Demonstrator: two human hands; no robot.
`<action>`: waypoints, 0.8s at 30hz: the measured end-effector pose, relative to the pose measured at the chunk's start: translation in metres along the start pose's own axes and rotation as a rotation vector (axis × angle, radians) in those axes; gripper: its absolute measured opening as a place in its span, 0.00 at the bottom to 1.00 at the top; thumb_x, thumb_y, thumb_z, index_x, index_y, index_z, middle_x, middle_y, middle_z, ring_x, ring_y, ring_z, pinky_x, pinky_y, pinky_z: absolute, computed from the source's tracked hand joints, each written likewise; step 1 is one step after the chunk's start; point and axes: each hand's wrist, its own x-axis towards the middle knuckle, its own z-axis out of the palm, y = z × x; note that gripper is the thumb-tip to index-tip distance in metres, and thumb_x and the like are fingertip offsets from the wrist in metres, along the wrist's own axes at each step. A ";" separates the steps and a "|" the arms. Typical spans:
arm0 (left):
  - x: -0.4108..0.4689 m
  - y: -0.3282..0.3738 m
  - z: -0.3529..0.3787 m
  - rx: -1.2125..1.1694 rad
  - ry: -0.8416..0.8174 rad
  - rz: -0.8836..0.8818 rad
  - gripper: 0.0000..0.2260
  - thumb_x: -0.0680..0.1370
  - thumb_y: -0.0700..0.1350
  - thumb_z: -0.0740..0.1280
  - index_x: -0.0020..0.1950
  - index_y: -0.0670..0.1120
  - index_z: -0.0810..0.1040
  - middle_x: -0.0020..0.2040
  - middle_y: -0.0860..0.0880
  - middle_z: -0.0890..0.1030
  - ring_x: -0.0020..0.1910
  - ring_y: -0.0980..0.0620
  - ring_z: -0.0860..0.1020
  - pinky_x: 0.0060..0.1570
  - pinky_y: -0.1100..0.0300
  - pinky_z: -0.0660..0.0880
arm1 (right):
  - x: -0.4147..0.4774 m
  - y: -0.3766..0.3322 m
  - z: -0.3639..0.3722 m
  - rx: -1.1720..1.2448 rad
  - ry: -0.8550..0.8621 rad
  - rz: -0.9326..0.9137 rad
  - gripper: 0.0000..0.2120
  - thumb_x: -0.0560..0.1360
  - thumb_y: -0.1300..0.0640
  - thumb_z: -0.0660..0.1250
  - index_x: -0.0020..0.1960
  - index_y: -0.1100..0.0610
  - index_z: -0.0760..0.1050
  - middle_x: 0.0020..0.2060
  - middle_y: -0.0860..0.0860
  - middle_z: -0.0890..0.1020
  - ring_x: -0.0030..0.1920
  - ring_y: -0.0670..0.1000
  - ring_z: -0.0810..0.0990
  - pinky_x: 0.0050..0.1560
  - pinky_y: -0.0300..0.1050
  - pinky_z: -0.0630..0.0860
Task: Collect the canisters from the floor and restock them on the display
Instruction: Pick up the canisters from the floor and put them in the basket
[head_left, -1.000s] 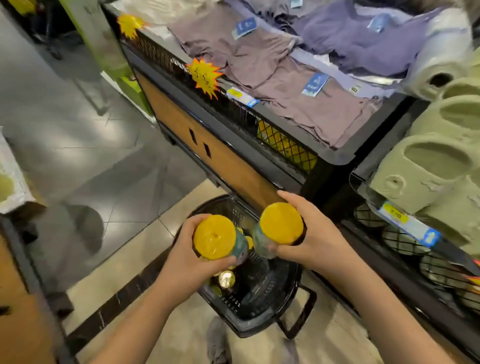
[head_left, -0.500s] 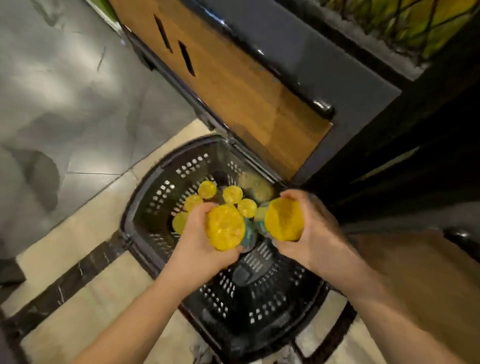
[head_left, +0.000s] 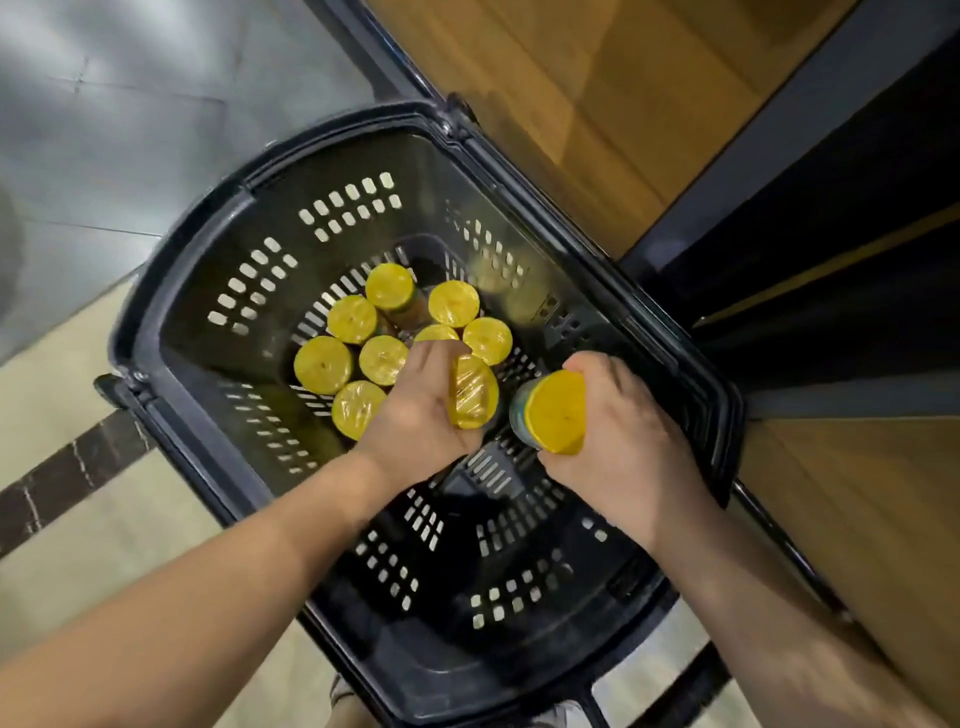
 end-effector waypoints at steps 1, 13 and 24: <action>0.004 -0.004 0.007 0.040 -0.012 0.004 0.34 0.63 0.42 0.77 0.68 0.43 0.70 0.61 0.46 0.71 0.63 0.48 0.72 0.66 0.62 0.68 | 0.000 0.002 0.002 -0.019 -0.005 -0.002 0.36 0.67 0.48 0.79 0.67 0.45 0.62 0.63 0.45 0.70 0.63 0.50 0.70 0.56 0.47 0.70; 0.036 -0.019 0.052 0.716 -0.270 -0.177 0.35 0.72 0.41 0.72 0.75 0.53 0.60 0.68 0.44 0.62 0.68 0.42 0.67 0.66 0.46 0.66 | 0.010 0.017 0.030 -0.164 0.027 0.003 0.35 0.68 0.47 0.79 0.67 0.50 0.64 0.66 0.49 0.73 0.67 0.53 0.69 0.65 0.49 0.69; 0.052 -0.040 0.069 0.854 -0.261 -0.140 0.32 0.72 0.42 0.74 0.73 0.51 0.63 0.67 0.46 0.68 0.66 0.41 0.67 0.60 0.47 0.67 | 0.033 0.019 0.043 -0.207 0.000 0.058 0.36 0.68 0.47 0.79 0.67 0.53 0.62 0.66 0.52 0.72 0.67 0.55 0.70 0.61 0.49 0.73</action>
